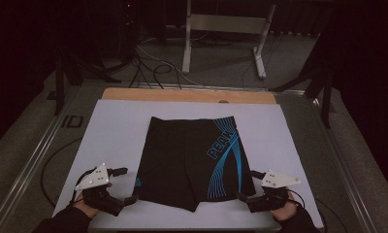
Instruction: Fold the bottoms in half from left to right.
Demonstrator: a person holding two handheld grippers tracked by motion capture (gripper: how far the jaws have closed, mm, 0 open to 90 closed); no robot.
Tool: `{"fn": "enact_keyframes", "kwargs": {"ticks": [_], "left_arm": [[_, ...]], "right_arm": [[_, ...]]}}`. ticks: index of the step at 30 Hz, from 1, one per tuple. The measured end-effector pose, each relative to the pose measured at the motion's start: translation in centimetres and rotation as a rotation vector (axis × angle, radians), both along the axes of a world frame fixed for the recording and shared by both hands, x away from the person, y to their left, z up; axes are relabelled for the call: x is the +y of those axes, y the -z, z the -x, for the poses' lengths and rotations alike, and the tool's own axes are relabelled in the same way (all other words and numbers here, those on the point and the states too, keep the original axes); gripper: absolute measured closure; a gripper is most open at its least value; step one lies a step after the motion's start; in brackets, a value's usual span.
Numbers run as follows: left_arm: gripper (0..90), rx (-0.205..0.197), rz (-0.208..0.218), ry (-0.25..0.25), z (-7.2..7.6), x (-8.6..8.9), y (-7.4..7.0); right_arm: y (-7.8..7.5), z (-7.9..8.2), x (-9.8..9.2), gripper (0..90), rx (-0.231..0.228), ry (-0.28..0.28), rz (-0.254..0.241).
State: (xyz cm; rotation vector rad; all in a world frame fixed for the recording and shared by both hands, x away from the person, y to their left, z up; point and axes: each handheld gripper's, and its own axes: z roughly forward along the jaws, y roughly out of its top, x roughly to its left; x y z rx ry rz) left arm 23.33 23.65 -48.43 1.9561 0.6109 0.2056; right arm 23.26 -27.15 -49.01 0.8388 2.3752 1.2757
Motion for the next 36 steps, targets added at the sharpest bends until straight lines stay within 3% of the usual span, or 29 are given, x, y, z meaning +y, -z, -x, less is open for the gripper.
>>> {"fn": "enact_keyframes", "kwargs": {"ticks": [18,31,36], "left_arm": [[0.0,0.006,0.005,0.033,-0.1,-0.5,0.1],[0.0,-0.009,-0.003,0.096,0.4,-0.8,0.0],[0.0,-0.023,-0.024,0.12,0.7,-1.3,-0.3]], "right_arm": [[-0.1,0.1,-0.2,9.2,0.022,-0.024,-0.009],[-0.7,0.3,0.7,9.2,0.027,-0.045,0.013],[-1.3,0.5,0.8,9.2,0.033,-0.053,0.008]]}}
